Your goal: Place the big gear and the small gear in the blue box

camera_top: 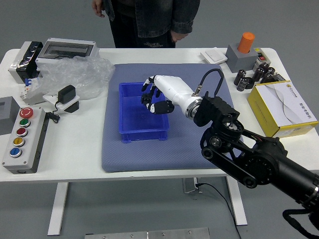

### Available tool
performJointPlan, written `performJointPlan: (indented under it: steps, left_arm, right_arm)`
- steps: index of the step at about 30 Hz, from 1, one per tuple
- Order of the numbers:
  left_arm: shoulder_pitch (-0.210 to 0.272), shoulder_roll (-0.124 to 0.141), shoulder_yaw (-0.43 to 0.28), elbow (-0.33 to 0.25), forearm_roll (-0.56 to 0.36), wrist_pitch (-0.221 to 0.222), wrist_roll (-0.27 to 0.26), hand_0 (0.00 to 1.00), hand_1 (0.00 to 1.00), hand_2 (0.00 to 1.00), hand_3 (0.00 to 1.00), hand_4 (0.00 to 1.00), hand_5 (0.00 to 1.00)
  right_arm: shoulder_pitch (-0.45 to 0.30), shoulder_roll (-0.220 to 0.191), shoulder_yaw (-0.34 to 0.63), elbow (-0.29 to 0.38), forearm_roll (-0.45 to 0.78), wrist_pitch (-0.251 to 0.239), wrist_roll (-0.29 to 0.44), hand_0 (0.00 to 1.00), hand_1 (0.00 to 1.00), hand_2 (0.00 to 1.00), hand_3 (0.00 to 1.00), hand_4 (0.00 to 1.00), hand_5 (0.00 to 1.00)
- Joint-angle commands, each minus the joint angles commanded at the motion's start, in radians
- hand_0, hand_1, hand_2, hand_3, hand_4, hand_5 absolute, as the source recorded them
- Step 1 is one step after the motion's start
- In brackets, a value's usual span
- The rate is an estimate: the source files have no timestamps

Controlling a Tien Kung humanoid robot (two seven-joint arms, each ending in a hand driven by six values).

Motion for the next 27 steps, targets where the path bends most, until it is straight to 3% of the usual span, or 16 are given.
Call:
performJointPlan:
  steps: [7,14,21,27]
  left_arm:
    - [-0.001,0.000,0.000,0.000,0.000,0.000,0.000,0.729,0.680,0.696,0.695,0.434,0.022]
    - [-0.004,0.002,0.001,0.000,-0.001,0.000,-0.001,0.728,0.679,0.696,0.696,0.435,0.021]
    - [-0.006,0.005,-0.001,0.000,0.001,-0.001,0.000,0.729,0.679,0.694,0.696,0.435,0.020]
    - [-0.006,0.005,-0.003,0.000,0.006,-0.002,0.001,0.728,0.679,0.693,0.696,0.436,0.021]
  right_arm:
    - [0.002,0.001,0.004,-0.004,0.011,0.022,-0.008,0.629,0.597,0.752,0.894,0.811,0.308]
    - [0.023,-0.053,0.010,-0.027,0.018,0.025,-0.007,0.635,0.598,0.749,0.878,0.821,0.322]
    - [0.070,-0.115,-0.014,-0.123,0.019,0.035,0.000,0.634,0.590,0.741,0.840,0.816,0.325]
    - [0.103,-0.130,-0.025,-0.226,0.018,0.044,0.011,0.636,0.600,0.736,0.811,0.813,0.331]
